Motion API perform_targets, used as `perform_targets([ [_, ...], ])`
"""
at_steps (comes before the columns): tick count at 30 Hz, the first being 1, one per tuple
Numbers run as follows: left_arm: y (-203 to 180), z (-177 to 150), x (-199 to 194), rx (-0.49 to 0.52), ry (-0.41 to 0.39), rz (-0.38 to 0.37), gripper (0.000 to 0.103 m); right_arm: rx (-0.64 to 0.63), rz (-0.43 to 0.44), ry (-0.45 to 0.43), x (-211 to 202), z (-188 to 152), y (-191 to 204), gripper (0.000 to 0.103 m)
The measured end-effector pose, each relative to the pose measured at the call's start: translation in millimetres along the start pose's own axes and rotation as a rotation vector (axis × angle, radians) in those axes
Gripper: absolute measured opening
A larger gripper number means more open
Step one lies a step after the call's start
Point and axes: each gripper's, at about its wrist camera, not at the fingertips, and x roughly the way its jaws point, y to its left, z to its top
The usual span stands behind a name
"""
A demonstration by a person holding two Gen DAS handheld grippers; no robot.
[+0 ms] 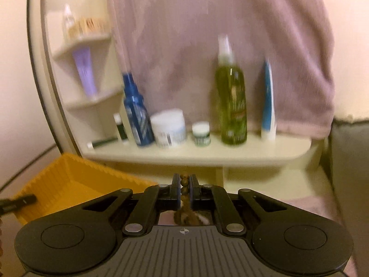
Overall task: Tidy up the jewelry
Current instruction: 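Lift the brown bead strand high with the right gripper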
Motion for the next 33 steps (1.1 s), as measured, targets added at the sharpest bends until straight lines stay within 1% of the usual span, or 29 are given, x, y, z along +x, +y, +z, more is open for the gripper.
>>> perform_targets([
  [3,0.2,0.3,-1.1,0.001,-0.002,-0.002,0.01,-0.009,0.004,-0.041,-19.6,12.5,-0.1,0.007],
  [7,0.3,0.4,-2.8,0.002,-0.004,-0.005,0.01,0.01,0.003,-0.095,-44.6,25.4,-5.8,0.007],
  [13,0.0,1.1,-4.8,0.007,-0.006,-0.005,0.01,0.051,-0.024,-0.163,-70.1,41.5,-24.4,0.007],
  [16,-0.3,1.4,-5.3,0.007,-0.006,-0.005,0.01,0.048,-0.032,-0.197,-79.6,48.9,-28.9,0.007],
  [19,-0.9,1.8,-5.6,0.009,-0.006,-0.003,0.01,0.041,-0.037,-0.208,-84.0,53.9,-29.9,0.007],
  [22,-1.1,1.9,-5.7,0.009,-0.006,-0.003,0.01,0.053,-0.035,-0.184,-83.2,50.1,-30.2,0.007],
  [30,-0.8,2.0,-5.2,0.008,-0.003,-0.003,0.01,0.123,-0.024,-0.072,-80.3,18.8,-38.1,0.007],
  [33,-0.9,2.0,-5.0,0.008,-0.003,-0.003,0.01,0.139,-0.042,-0.026,-74.7,9.3,-43.1,0.007],
])
